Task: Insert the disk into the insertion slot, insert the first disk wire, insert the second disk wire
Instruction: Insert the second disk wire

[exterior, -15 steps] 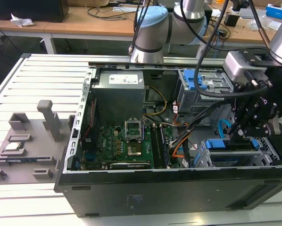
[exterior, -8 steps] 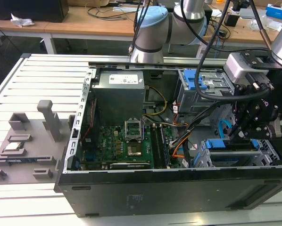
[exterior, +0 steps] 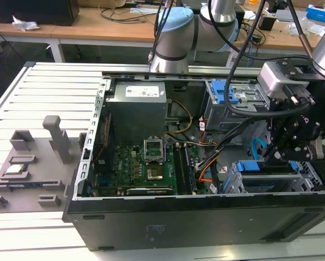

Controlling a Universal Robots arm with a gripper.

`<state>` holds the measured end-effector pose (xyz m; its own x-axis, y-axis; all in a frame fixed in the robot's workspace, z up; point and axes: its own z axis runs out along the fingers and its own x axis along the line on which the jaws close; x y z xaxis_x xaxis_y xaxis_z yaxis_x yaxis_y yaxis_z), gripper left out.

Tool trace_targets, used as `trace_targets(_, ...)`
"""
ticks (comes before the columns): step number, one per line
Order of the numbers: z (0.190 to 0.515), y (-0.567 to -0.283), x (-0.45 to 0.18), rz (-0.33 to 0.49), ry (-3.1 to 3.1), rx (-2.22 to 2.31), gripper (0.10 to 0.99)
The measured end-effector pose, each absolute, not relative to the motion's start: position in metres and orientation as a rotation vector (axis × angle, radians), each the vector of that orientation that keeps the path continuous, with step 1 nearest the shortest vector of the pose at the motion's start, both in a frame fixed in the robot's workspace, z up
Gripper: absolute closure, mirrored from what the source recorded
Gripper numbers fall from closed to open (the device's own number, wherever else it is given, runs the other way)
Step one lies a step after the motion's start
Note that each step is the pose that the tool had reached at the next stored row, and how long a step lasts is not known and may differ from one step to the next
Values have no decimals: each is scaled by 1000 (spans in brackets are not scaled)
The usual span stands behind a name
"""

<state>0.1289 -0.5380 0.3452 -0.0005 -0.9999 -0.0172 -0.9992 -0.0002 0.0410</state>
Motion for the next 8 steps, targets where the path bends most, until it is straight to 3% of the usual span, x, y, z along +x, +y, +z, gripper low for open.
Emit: trace_targets(8,346,-538,129,-73,-2197,2228,925)
